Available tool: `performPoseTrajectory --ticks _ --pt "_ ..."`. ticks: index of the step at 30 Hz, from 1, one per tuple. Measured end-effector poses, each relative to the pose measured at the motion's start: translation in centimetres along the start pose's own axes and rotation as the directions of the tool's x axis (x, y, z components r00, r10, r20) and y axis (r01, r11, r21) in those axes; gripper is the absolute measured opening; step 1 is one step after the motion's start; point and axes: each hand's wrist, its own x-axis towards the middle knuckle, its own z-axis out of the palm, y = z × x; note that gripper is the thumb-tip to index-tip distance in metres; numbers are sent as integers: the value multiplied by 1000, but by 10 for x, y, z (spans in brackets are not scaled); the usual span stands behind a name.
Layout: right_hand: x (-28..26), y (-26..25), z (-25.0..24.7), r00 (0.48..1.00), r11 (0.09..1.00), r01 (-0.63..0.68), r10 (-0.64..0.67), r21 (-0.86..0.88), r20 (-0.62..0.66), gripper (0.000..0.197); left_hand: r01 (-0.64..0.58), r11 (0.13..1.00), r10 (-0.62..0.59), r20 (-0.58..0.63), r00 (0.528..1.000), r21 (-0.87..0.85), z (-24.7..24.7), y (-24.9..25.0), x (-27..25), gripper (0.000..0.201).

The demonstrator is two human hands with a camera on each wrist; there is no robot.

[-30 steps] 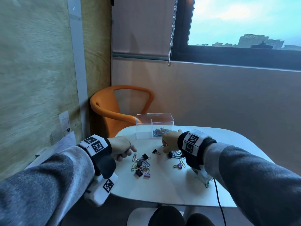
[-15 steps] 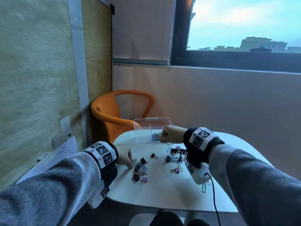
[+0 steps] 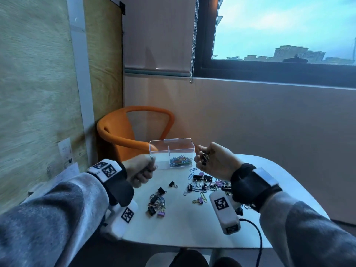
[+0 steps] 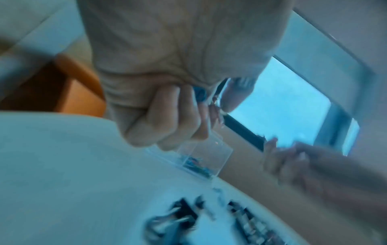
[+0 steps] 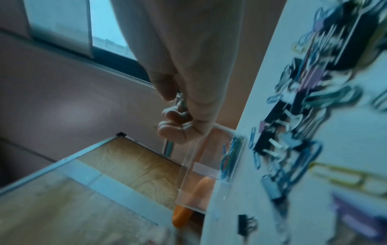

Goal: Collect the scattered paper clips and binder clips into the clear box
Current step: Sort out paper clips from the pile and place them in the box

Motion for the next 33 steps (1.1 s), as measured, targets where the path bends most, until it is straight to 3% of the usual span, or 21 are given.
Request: performPoseTrajectory --ticks 3,6,8,10,13,14,15,18,20,22,25,27,29,33 --pt "-9 -5 -5 998 981 -17 7 -192 -55 20 -100 912 147 90 985 -398 0 6 -4 12" --pt "-23 -9 -13 995 891 -59 16 -450 -98 26 -160 815 235 64 970 -557 9 7 -3 12" --pt "-37 -12 -19 991 752 -90 4 -653 -132 24 -180 782 257 46 965 -596 17 9 0 10" --pt "-53 -14 -21 990 495 -130 19 -859 -139 23 -186 771 272 51 961 -609 24 13 2 9" --pt "-73 -19 -24 993 -156 -115 9 -981 -118 29 -200 769 307 76 949 -607 31 17 6 11" --pt "-78 -21 -25 995 -288 -99 0 -952 -103 31 -203 772 311 79 947 -603 33 18 8 13" --pt "-83 -23 -26 995 -352 -95 2 -931 -102 31 -210 783 314 82 946 -586 35 19 10 15" --pt "-94 -24 -34 989 -383 -112 43 -917 -138 39 -207 870 285 114 952 -448 44 20 15 19" --pt "-96 -18 -40 980 -383 -163 46 -909 -194 56 -195 922 243 106 964 -335 58 20 20 30" --pt "-95 -10 -44 977 -458 -175 29 -872 -212 71 -197 960 211 47 976 -199 78 22 21 41" --pt "-91 1 -47 983 -529 -150 12 -835 -184 69 -264 958 262 36 964 114 110 27 20 28" --pt "-86 3 -50 984 -500 -138 26 -855 -175 59 -373 836 376 75 923 403 124 31 25 21" --pt "-80 3 -53 987 -459 -129 30 -879 -160 45 -394 640 420 130 898 660 132 36 27 25" --pt "-73 1 -61 989 -400 -124 28 -908 -147 23 -316 411 362 164 917 855 142 44 30 41"
